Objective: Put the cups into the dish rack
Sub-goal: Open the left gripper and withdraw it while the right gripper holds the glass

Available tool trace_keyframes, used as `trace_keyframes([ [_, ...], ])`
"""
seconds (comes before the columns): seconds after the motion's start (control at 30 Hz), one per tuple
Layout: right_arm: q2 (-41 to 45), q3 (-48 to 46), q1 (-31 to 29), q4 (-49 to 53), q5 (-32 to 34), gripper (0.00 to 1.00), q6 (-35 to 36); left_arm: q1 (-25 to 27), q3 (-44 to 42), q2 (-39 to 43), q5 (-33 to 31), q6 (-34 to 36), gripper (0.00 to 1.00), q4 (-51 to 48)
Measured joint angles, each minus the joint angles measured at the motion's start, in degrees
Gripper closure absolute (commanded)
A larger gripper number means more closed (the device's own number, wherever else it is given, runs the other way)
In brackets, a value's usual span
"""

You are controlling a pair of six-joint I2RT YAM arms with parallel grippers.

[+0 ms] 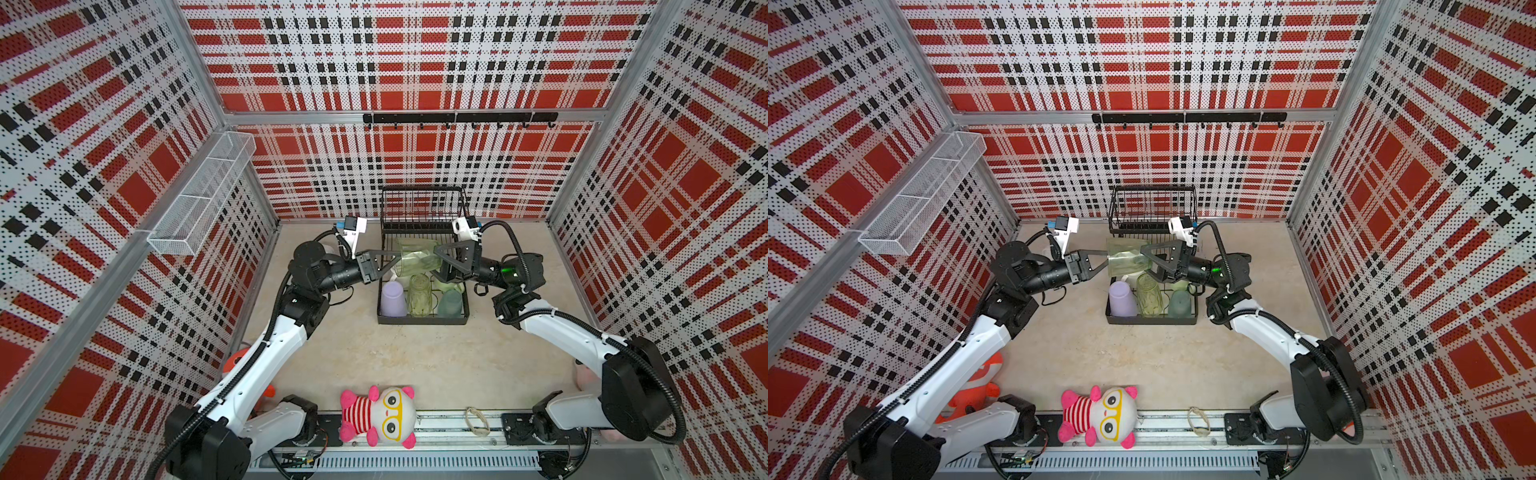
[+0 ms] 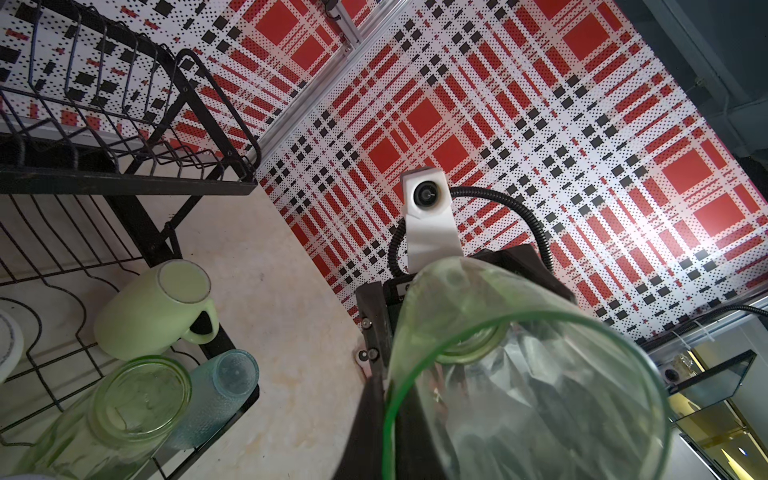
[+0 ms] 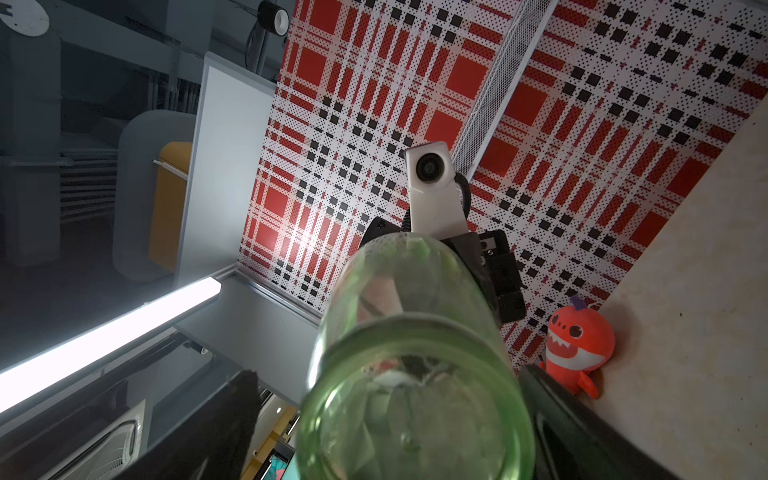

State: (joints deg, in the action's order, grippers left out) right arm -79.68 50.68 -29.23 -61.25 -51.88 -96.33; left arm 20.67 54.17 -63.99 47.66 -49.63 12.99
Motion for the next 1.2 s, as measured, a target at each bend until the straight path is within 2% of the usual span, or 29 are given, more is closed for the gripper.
trace_keyframes([
  [0.27, 0.1, 0.0, 0.0, 2.3, -0.1, 0.26, 1.4, 0.0, 0.0, -0.1, 0.0, 0.2, 1.00, 0.0],
  [0.47, 0.1, 0.0, 0.0, 2.2, -0.1, 0.34, 1.0, 0.0, 0.0, -0.2, 0.1, 0.1, 0.97, 0.2],
  [0.6, 0.1, 0.0, 0.0, 2.2, -0.1, 0.34, 1.2, 0.0, 0.0, -0.2, 0.2, 0.1, 0.97, 0.3],
  [0.73, 0.1, 0.0, 0.0, 2.2, -0.1, 0.26, 1.4, 0.0, 0.0, -0.2, 0.2, 0.2, 1.00, 0.3],
  [0.83, 0.1, 0.0, 0.0, 2.1, -0.1, 0.10, 1.4, 0.0, -0.1, -0.2, 0.4, 0.3, 1.00, 0.5],
  [0.9, 0.1, 0.0, 0.0, 2.2, -0.2, 0.04, 2.0, 0.1, -0.2, -0.2, 0.8, 0.4, 1.00, 0.6],
  [1.0, 0.4, 0.3, 0.0, 5.0, -0.1, 0.05, 4.0, 0.4, -0.3, -0.2, 1.2, 0.6, 1.00, 0.6],
  [1.2, 0.7, 2.1, 0.0, 8.2, -0.1, 0.21, 6.2, 1.4, -0.3, -0.7, 1.4, 1.5, 1.00, 0.5],
])
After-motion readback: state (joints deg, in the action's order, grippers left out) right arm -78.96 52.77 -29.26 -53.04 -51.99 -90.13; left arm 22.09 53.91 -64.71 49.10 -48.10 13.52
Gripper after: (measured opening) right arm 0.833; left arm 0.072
